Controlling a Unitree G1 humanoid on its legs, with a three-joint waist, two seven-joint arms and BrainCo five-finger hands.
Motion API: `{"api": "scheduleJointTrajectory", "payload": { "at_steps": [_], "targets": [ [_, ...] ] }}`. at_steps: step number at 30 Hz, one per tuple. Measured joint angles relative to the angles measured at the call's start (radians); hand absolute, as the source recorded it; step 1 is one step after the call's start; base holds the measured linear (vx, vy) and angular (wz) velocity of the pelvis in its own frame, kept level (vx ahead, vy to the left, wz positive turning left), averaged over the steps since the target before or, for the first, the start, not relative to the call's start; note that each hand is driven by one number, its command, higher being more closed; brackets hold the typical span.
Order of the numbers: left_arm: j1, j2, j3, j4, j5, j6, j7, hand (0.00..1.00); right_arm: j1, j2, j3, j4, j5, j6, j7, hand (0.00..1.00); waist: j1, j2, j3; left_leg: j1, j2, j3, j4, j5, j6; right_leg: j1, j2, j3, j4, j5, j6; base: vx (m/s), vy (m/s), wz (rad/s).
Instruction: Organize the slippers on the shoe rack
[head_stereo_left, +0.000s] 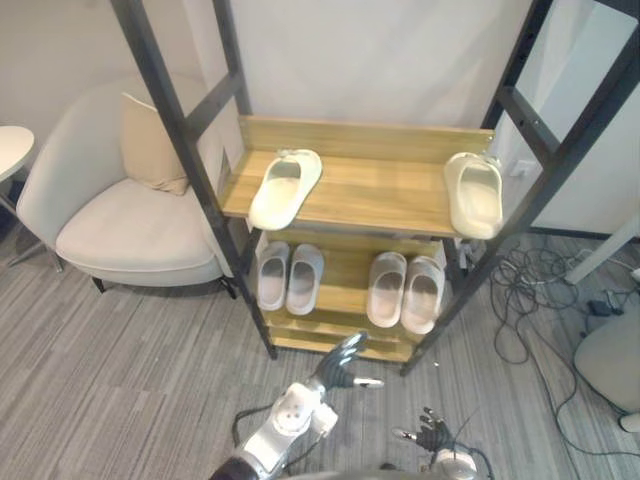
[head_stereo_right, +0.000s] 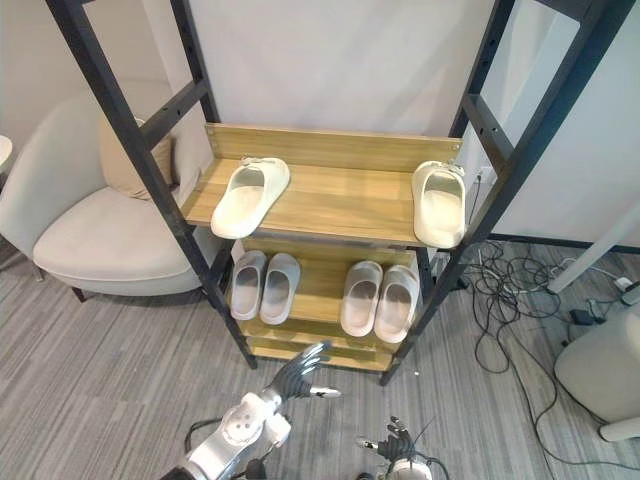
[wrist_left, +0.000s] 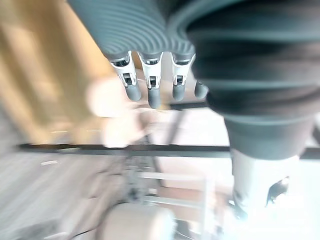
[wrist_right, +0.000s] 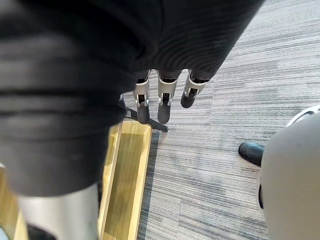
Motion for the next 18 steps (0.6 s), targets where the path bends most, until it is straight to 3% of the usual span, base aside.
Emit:
{"api": "scheduleJointTrajectory", "payload": {
  "at_steps": [4,9,18],
  "targets": [
    [-0.118,0.006,0.022,-0.101,0.0,-0.023,0.038,0.0,-0.002,-0.008,0.029,-0.01,0.0,0.0,0.002,0.0,-0.004,-0.001,-0.001,0.0,-0.001,-0.001,0.001,0.004,0.006,0.001,0.002,0.0,-0.001,0.003,-0.005,0.04,-0.007,0.0],
    [-0.194,0.031,0.146,-0.177,0.0,-0.039,0.085,0.0,-0.014,-0.013,0.03,-0.019,0.0,-0.001,0.007,0.0,-0.025,-0.005,-0.004,0.001,-0.002,-0.001,0.005,0.002,0.006,0.0,0.003,0.009,-0.012,0.014,-0.003,0.05,-0.002,-0.06],
    [-0.328,0.178,0.382,-0.17,0.011,-0.045,0.154,0.0,-0.038,-0.045,0.033,-0.023,0.0,-0.001,0.042,0.0,-0.037,-0.015,-0.004,0.002,-0.005,0.014,0.005,-0.006,0.008,-0.011,0.004,0.044,-0.04,0.041,-0.008,-0.02,0.016,-0.12]
  ]
}}
